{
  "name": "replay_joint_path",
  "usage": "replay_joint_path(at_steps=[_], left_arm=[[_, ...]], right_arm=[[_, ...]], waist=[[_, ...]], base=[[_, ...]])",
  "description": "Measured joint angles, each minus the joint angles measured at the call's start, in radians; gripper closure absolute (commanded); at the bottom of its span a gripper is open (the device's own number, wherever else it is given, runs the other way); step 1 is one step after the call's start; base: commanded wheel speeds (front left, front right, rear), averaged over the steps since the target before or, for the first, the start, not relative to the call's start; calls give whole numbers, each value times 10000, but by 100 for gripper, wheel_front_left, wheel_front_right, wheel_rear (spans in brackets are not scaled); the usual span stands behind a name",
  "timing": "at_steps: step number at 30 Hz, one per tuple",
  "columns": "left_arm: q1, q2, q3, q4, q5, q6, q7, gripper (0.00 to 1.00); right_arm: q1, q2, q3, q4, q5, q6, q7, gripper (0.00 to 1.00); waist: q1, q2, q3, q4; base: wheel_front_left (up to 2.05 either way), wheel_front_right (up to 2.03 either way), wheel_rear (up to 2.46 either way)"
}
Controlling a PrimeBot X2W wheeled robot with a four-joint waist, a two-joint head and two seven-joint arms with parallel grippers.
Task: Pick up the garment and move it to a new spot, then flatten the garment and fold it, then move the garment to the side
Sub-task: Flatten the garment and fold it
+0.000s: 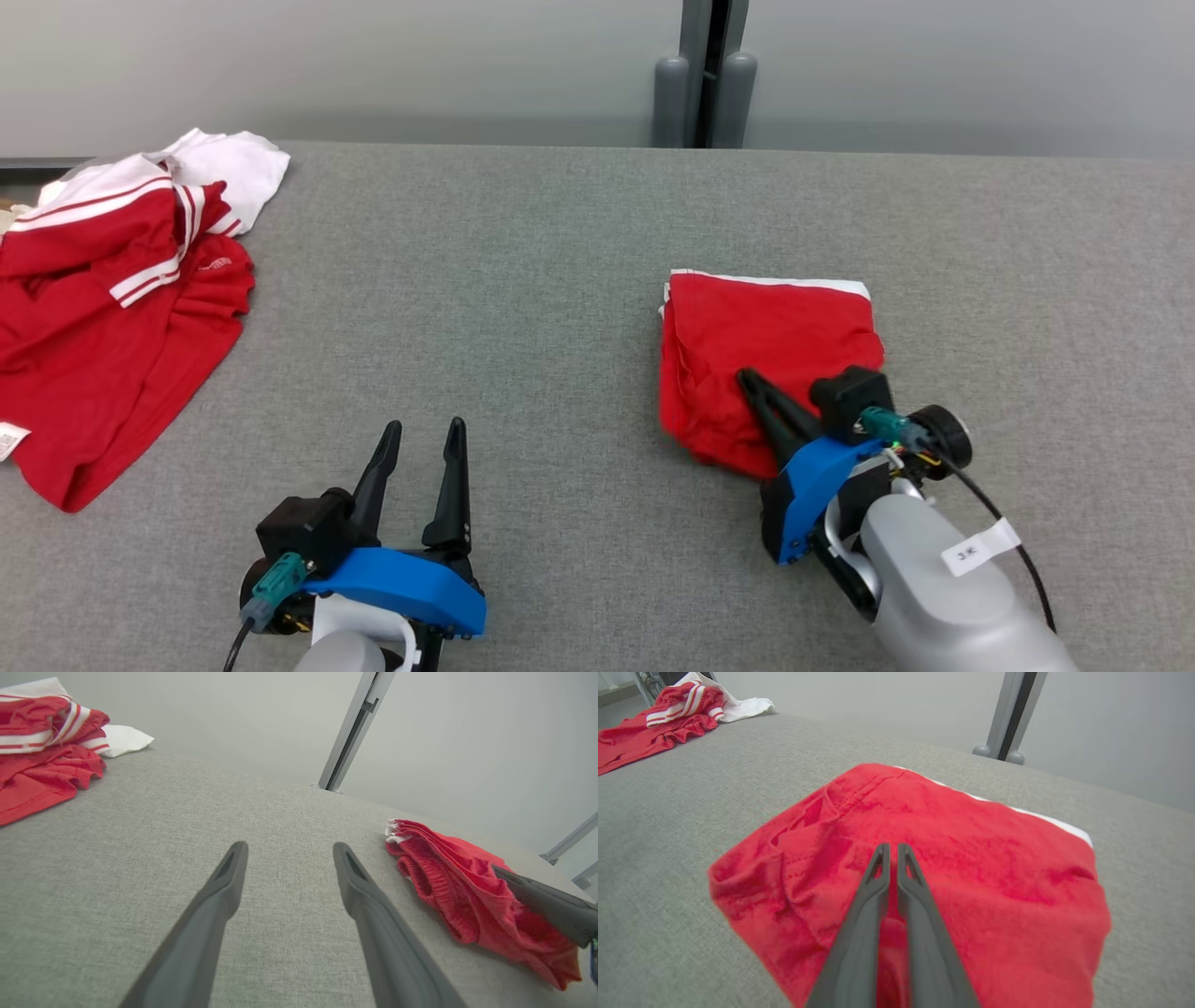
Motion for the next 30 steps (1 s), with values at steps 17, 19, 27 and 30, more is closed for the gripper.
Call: replay_joint_path(at_steps=[17, 19, 27, 30], left_arm=[[-82, -151, 360, 318, 115, -176, 0, 0], [-83, -163, 414, 322, 169, -207, 0, 0], [-124, -174, 656, 228, 635, -443, 0, 0], [-126, -247, 790, 244, 779, -518, 0, 0]], right_arm=[[-314, 96, 3118, 391, 943, 0, 59, 88], [-342, 92, 2997, 257, 951, 0, -15, 62], [177, 96, 1446, -1045, 911, 0, -130, 0], [674, 94, 424, -1668, 644, 0, -134, 0]], waist=[[1, 0, 77, -2], [0, 0, 21, -77], [0, 0, -385, -406], [0, 0, -574, -527]], base=[[0, 0, 0], [0, 0, 0], [0, 0, 0], [0, 0, 0]])
